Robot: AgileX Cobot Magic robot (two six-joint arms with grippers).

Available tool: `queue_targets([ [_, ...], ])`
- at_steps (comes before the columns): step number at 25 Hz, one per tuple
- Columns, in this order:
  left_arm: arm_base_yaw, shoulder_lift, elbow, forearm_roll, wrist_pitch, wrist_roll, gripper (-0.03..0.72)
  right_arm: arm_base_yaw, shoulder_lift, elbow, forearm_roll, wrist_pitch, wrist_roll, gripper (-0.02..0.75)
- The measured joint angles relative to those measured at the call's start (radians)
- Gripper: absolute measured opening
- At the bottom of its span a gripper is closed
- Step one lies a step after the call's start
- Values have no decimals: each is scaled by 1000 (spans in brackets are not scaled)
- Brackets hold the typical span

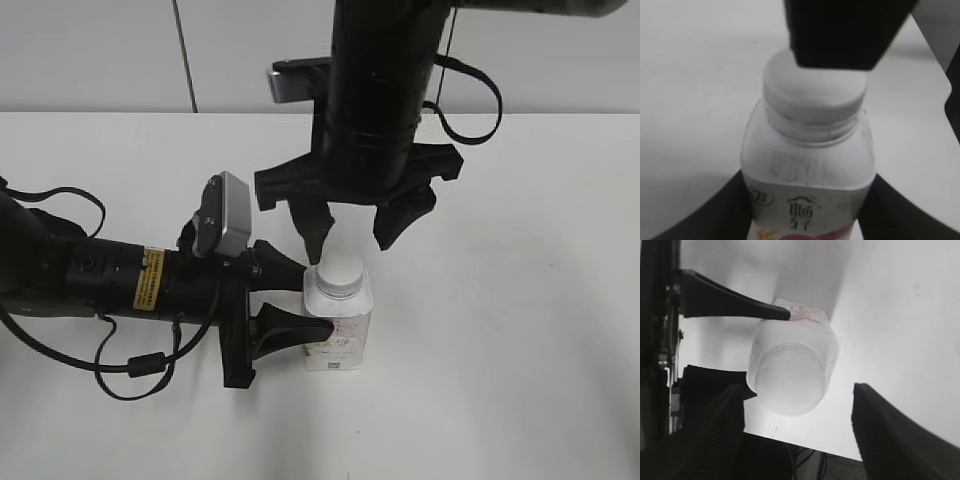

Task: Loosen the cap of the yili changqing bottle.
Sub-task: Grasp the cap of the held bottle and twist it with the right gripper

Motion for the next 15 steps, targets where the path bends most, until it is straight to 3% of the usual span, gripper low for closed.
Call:
queue_targets([
  [15,0,0,0,0,0,0,386,0,50,13,34,-9,7,514],
])
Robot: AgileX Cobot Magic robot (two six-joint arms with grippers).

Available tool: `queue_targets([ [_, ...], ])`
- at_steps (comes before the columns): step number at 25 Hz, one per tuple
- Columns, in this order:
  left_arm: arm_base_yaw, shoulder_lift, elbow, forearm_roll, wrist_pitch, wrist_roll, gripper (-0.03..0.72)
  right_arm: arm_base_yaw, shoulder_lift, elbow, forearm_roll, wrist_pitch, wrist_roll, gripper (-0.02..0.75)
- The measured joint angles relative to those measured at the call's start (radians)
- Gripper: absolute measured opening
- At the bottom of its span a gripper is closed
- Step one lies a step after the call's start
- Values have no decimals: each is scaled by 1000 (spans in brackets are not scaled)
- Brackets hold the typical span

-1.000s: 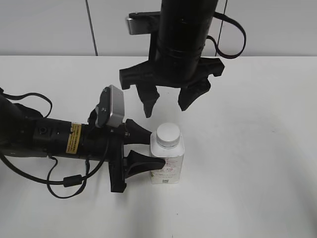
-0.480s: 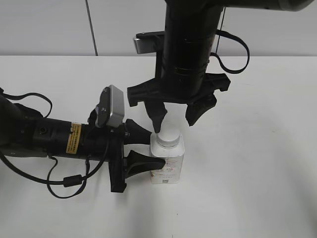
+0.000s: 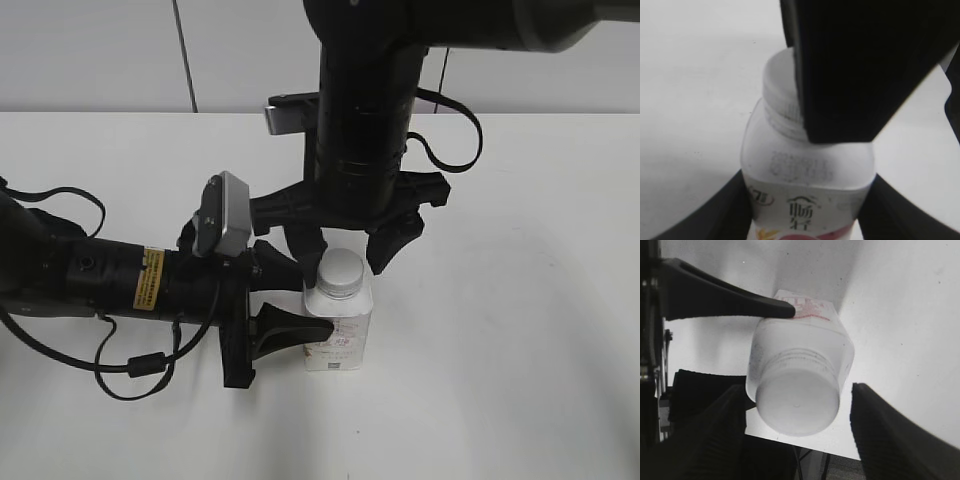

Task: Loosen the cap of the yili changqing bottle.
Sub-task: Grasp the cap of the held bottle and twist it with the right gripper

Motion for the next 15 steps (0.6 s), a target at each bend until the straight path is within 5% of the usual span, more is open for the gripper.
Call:
queue_targets([
  [6,0,0,0,0,0,0,386,0,2,0,-7,-4,1,507],
  [12,0,0,0,0,0,0,386,0,2,0,-7,-4,4,386],
  [15,0,0,0,0,0,0,386,0,2,0,-7,-4,5,386],
])
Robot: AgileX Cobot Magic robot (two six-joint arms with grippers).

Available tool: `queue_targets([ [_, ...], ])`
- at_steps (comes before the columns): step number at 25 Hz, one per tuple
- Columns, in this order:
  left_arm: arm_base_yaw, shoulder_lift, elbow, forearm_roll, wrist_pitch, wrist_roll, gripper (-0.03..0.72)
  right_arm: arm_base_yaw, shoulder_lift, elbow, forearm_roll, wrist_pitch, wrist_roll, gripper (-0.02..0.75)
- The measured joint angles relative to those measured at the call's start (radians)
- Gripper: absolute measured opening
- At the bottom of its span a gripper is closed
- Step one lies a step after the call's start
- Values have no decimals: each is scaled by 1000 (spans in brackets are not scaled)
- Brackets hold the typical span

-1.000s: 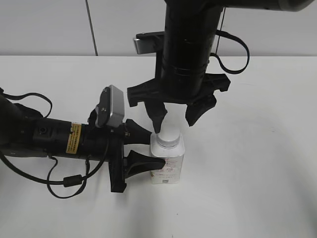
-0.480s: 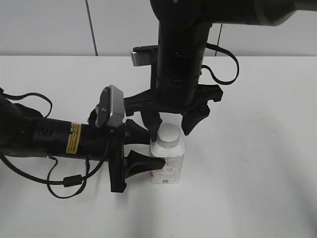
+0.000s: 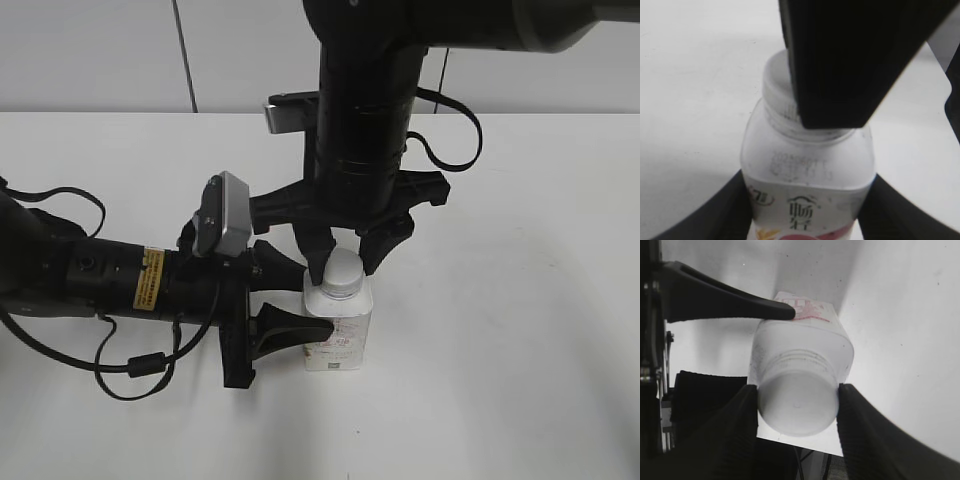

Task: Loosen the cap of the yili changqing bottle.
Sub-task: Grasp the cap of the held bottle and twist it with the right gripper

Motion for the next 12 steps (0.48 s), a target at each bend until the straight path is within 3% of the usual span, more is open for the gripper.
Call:
queue_targets([
  [5,0,0,0,0,0,0,386,0,0,0,0,0,-97,386],
  [12,0,0,0,0,0,0,386,0,0,0,-4,-1,-602,386],
])
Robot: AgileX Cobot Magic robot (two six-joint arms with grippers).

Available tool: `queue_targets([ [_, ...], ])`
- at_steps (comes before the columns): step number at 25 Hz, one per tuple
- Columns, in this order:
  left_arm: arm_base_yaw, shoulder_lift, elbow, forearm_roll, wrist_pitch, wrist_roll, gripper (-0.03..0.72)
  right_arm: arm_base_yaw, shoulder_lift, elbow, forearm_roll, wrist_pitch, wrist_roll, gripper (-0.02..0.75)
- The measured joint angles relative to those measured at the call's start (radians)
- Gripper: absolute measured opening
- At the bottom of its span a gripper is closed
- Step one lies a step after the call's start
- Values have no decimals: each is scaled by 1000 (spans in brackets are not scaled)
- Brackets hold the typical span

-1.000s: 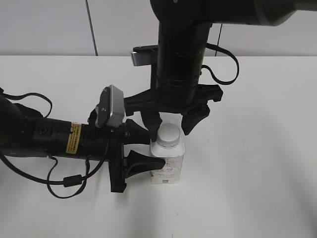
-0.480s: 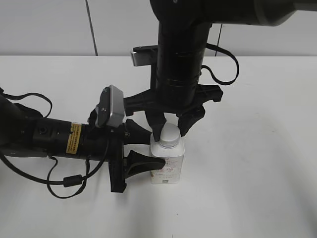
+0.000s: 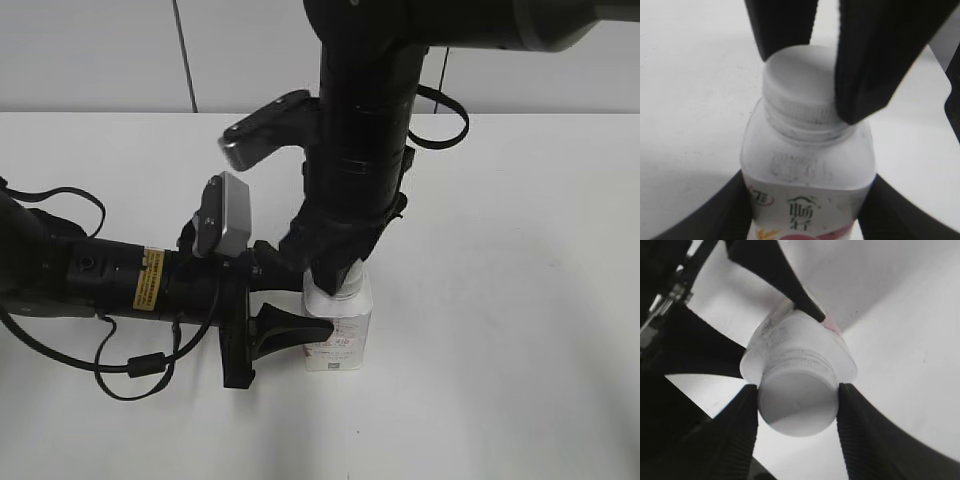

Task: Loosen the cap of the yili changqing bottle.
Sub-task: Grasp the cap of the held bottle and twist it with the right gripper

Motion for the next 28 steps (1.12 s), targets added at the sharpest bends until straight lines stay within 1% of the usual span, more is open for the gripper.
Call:
queue_targets([
  [2,0,0,0,0,0,0,386,0,0,0,0,-2,-151,386],
  [7,0,0,0,0,0,0,386,0,0,-1,-4,-5,-599,386],
  [10,0,0,0,0,0,0,386,0,0,-1,-5,-7,-781,386],
  [14,0,0,0,0,0,0,386,0,0,-1,-5,-12,-839,386],
  [23,0,0,0,1,0,0,386,0,0,-1,4,-14,-839,389],
  [28,0,0,0,1,0,0,386,0,0,0,44,-30,-835,475],
])
